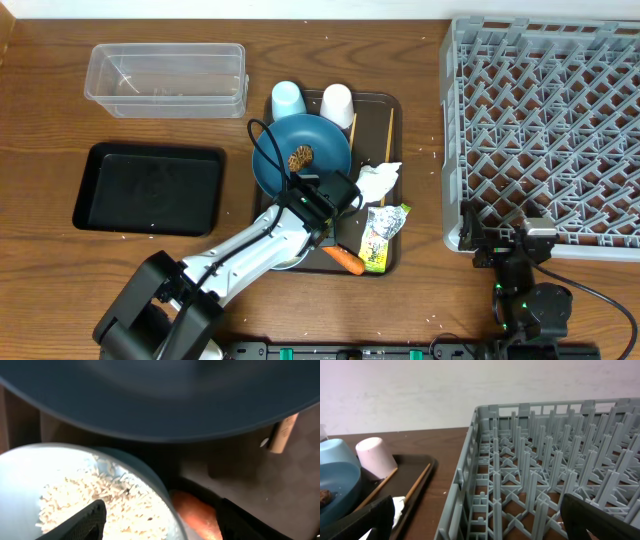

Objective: Sort waste into correct bins and load items into the dishwasher rack
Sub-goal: 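Reach the left gripper to the light-blue rice bowl on the tray, then grasp the rim of the light-blue rice bowl with the left gripper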

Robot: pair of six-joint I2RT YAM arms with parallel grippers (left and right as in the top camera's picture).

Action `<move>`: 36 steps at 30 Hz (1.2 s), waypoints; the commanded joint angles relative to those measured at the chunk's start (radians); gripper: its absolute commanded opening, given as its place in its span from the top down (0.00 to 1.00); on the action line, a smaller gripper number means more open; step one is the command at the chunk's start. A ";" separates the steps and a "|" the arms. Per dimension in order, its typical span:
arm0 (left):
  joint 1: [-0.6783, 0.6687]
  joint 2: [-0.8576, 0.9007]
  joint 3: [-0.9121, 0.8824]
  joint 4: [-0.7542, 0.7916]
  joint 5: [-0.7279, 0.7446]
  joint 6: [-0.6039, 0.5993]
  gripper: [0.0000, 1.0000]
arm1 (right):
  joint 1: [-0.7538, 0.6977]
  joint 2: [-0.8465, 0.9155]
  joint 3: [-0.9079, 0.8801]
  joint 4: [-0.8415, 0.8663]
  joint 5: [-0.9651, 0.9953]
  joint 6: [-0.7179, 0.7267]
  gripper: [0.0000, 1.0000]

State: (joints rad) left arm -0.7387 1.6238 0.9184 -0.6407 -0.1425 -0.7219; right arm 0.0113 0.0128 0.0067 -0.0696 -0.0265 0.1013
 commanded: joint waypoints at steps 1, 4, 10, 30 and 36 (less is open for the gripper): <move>0.000 0.010 -0.010 0.013 -0.023 -0.006 0.29 | -0.017 -0.002 -0.001 -0.004 -0.001 -0.010 0.01; 0.000 0.010 -0.011 0.014 -0.023 -0.006 0.30 | -0.017 -0.002 -0.001 -0.004 -0.001 -0.010 0.01; 0.000 0.033 -0.027 0.014 -0.024 -0.006 0.34 | -0.017 -0.002 -0.001 -0.004 0.000 -0.010 0.01; 0.000 0.043 -0.026 0.014 -0.025 -0.005 0.51 | -0.017 -0.002 -0.001 -0.004 -0.001 -0.010 0.01; 0.001 0.042 -0.026 0.014 -0.027 -0.005 0.52 | -0.017 -0.002 -0.001 -0.004 -0.001 -0.010 0.01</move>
State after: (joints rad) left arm -0.7387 1.6588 0.9058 -0.6228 -0.1425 -0.7296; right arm 0.0113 0.0128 0.0067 -0.0696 -0.0265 0.1013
